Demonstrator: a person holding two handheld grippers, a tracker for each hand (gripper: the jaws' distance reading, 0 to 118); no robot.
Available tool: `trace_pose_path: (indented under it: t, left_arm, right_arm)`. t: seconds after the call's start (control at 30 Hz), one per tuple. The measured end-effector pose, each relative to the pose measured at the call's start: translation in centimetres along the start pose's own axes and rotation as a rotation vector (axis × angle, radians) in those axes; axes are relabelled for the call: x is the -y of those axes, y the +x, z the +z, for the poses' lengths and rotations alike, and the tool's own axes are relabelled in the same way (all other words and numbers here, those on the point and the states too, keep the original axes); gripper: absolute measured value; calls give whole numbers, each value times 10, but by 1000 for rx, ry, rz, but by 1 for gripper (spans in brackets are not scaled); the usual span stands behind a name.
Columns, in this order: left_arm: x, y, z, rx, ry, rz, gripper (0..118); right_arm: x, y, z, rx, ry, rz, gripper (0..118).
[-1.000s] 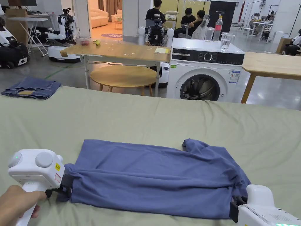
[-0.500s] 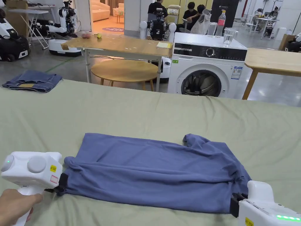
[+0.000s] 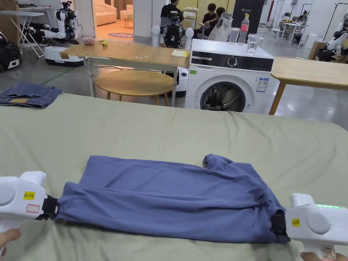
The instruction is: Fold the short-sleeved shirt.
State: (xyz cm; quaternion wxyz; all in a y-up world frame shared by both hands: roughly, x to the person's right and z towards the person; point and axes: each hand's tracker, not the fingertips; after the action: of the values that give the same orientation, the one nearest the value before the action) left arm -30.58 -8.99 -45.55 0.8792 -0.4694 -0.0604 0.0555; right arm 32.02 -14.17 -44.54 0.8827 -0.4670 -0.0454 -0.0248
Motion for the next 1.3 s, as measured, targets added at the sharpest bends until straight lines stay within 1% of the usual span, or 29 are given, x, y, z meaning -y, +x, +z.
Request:
trace_pose_path:
  t: [0.03, 0.1, 0.13, 0.17, 0.2, 0.23, 0.27, 0.33, 0.4, 0.47, 0.7, 0.77, 0.83, 0.9, 1.0, 1.13, 1.23, 1.3]
  left_arm:
    - [1, 0, -1, -2, -1, 0, 0]
    - [3, 2, -6, -6, -3, -5, 0]
    - [4, 2, -8, -8, -9, -9, 0]
    - [6, 3, -10, -9, -11, -19, 0]
    - [7, 5, -10, -18, -12, -26, 0]
    - [8, 7, -12, -27, -12, -36, 0]
    - [8, 8, -12, -26, -12, -41, 0]
    - [8, 8, -12, -30, -12, -41, 0]
    - [7, 9, -8, -32, 4, -38, 0]
    - [6, 9, 1, -23, 21, -34, 0]
    - [4, 10, 40, 7, 66, -45, 0]
    - [11, 13, 53, 3, 77, -67, 0]
    - [19, 14, 64, -19, 85, -90, 0]
    - [29, 7, 73, -16, 85, -86, 0]
    - [50, -3, 85, -11, 74, -78, 0]
    - [86, -11, 91, -14, 50, -70, 0]
    - [110, -14, 81, -7, 7, -59, 0]
    - [123, -13, 68, -37, -25, -69, 0]
  right_arm:
    - [0, 0, -12, -14, -51, 5, 52]
    - [4, 0, -34, -63, -125, -16, 42]
    - [6, -1, -36, -48, -88, -14, 37]
    - [9, -2, -29, -40, -41, -7, 25]
    - [7, -2, -28, -64, -45, -8, 3]
    - [6, -3, -29, -114, -52, -21, 2]
    - [7, -6, -28, -74, -53, -16, 2]
    - [7, -7, -23, -67, -41, 5, 1]
    - [7, -7, -14, -61, -20, -4, 1]
    - [8, -6, 3, -61, 31, -22, 0]
    - [11, -7, 60, -77, 93, 15, 0]
    - [17, -9, 79, -81, 107, 19, 0]
    - [26, -10, 96, -64, 125, 38, 0]
    - [38, -8, 111, -65, 129, 43, 0]
    - [64, -7, 126, -62, 114, 58, 0]
    - [111, -8, 130, -36, 34, 79, 0]
    - [142, -12, 123, -14, -34, 81, 0]
    - [159, -14, 111, -4, -54, 83, 0]
